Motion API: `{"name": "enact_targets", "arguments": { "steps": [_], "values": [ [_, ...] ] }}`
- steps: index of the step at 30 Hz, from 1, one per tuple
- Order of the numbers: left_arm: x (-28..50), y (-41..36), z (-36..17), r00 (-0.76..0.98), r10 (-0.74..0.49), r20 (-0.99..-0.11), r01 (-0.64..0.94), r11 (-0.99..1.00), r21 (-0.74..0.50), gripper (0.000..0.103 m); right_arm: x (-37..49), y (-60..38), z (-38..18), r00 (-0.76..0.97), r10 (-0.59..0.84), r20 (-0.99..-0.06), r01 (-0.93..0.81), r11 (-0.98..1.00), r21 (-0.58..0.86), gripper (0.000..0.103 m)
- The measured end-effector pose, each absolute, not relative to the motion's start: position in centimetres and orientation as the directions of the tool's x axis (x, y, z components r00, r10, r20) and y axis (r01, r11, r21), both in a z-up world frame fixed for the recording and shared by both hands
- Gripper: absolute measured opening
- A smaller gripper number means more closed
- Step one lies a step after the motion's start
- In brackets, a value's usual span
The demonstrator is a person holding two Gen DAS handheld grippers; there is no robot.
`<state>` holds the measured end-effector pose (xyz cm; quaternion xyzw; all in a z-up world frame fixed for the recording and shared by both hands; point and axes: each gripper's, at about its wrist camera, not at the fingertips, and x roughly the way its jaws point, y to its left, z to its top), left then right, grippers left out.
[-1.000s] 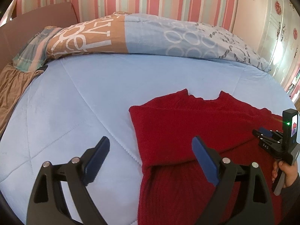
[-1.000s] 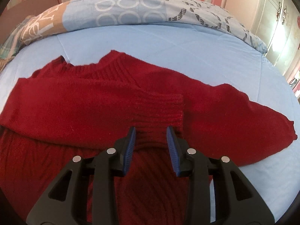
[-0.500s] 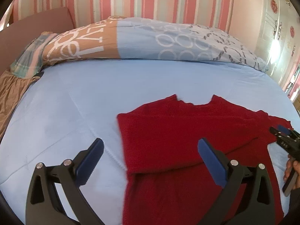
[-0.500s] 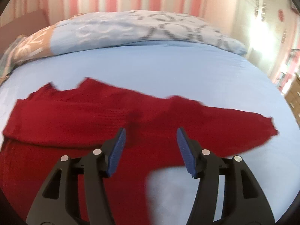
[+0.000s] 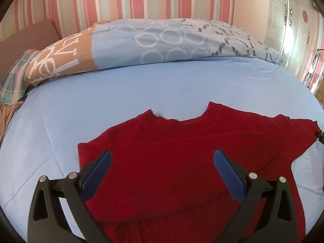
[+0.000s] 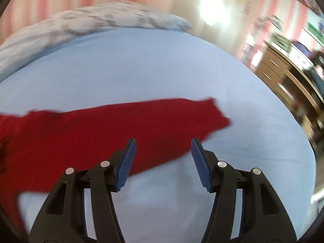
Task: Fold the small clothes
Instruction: 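Move the right tool to the other sleeve cuff and grasp it, then fold the held sleeve across the body with the right tool and release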
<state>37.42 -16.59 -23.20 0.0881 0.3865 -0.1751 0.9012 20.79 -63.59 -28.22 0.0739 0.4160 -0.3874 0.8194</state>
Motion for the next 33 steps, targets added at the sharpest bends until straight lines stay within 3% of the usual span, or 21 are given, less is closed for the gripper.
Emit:
{"name": "enact_targets", "arguments": {
  "steps": [2, 6, 7, 9, 16, 22, 27, 33],
  "values": [
    [37.5, -17.0, -23.3, 0.638, -0.248, -0.729, 0.386, 0.922, 0.023, 0.101, 20.4, -66.5, -29.2, 0.312, -0.549, -0.775, 0.746, 0.647, -0.158, 0.055],
    [37.4, -17.4, -23.4, 0.638, -0.238, -0.733, 0.388, 0.921, 0.038, 0.101, 20.4, -68.7, -30.9, 0.333, -0.451, -0.828, 0.767, 0.641, -0.04, 0.03],
    [37.3, -17.4, -23.4, 0.638, -0.235, -0.733, 0.388, 0.921, 0.042, 0.101, 20.5, -68.4, -30.9, 0.337, -0.461, -0.821, 0.762, 0.646, -0.049, 0.026],
    [37.2, -17.3, -23.5, 0.637, -0.23, -0.735, 0.388, 0.92, 0.049, 0.101, 21.4, -67.3, -30.6, 0.331, -0.509, -0.795, 0.732, 0.67, -0.123, 0.006],
    [36.9, -16.2, -23.1, 0.646, -0.214, -0.733, 0.381, 0.922, 0.067, 0.101, 22.4, -60.8, -25.8, 0.462, -0.579, -0.671, 0.646, 0.739, -0.193, 0.005],
    [37.6, -14.5, -22.9, 0.639, -0.223, -0.736, 0.358, 0.933, 0.027, 0.101, 24.7, -49.0, -19.8, 0.655, -0.462, -0.599, 0.422, 0.88, -0.217, 0.005],
    [38.0, -13.9, -22.9, 0.639, -0.221, -0.737, 0.347, 0.938, 0.019, 0.101, 28.3, -38.7, -19.3, 0.717, -0.264, -0.645, 0.181, 0.964, -0.195, 0.005],
    [38.1, -13.1, -23.0, 0.634, -0.218, -0.741, 0.334, 0.943, 0.008, 0.101, 31.3, -29.0, -23.8, 0.643, -0.081, -0.762, -0.027, 0.992, -0.127, 0.005]
  ]
}}
